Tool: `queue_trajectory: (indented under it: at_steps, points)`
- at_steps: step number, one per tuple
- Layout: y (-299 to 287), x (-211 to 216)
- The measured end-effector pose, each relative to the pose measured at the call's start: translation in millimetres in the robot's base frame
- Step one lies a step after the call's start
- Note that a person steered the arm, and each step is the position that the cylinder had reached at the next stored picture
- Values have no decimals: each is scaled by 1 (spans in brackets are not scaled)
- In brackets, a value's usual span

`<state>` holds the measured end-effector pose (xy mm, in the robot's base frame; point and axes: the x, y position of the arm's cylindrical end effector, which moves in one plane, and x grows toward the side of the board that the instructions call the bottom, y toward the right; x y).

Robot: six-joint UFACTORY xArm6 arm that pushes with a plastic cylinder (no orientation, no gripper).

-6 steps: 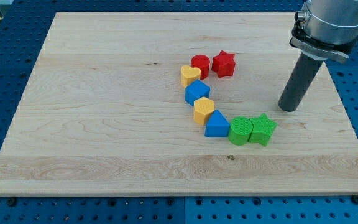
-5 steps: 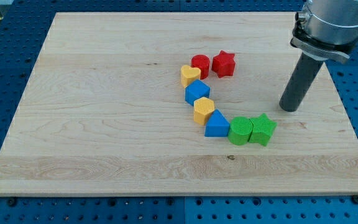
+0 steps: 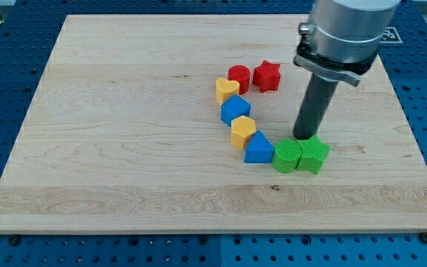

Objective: Move the blue triangle to the left of the yellow heart

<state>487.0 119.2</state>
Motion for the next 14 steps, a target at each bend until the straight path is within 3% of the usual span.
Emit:
queue_trajectory:
  at_steps: [3, 5, 7, 9, 10, 13, 14]
  points:
    - [-74, 36]
    - [-131, 37]
    - [-86, 56]
    - [-77, 104]
    - [-124, 87]
    - [-226, -27]
    - [-222, -18]
